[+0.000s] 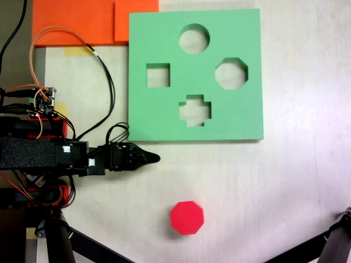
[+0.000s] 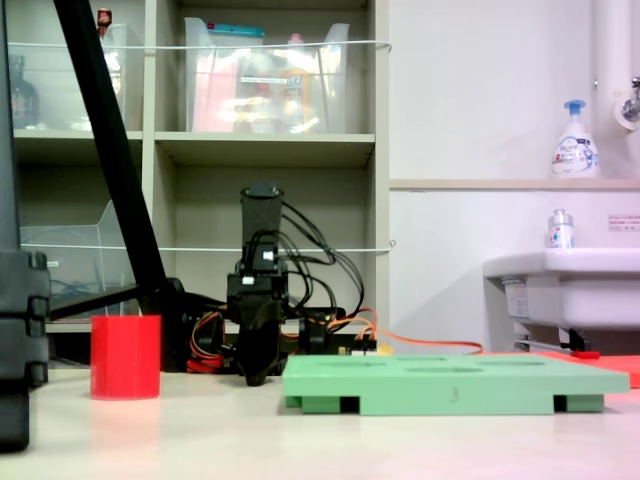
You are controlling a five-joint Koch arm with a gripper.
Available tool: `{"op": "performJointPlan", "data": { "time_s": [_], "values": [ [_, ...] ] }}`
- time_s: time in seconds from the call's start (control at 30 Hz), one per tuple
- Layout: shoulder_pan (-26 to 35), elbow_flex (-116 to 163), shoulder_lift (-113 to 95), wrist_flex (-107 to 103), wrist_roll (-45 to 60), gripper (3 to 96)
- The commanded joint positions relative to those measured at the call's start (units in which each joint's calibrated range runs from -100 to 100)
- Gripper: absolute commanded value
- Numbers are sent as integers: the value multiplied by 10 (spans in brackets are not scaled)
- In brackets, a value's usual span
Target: Put the octagonal pillar block into the corresponding hole
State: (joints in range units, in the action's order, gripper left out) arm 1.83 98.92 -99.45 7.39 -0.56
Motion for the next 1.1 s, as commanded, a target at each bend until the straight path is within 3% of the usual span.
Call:
{"op": "performJointPlan", "data": {
  "time_s": [0.03, 0.87, 0.9, 1.0, 1.1],
  "values": [
    [0, 11, -5, -64, -4, 497],
    [-16, 11, -5, -61, -12, 503],
    [-25, 11, -5, -51, -31, 506],
    [-33, 11, -5, 4, -227, 481],
    [-59, -59, -5, -84, -281, 466]
  ]
}}
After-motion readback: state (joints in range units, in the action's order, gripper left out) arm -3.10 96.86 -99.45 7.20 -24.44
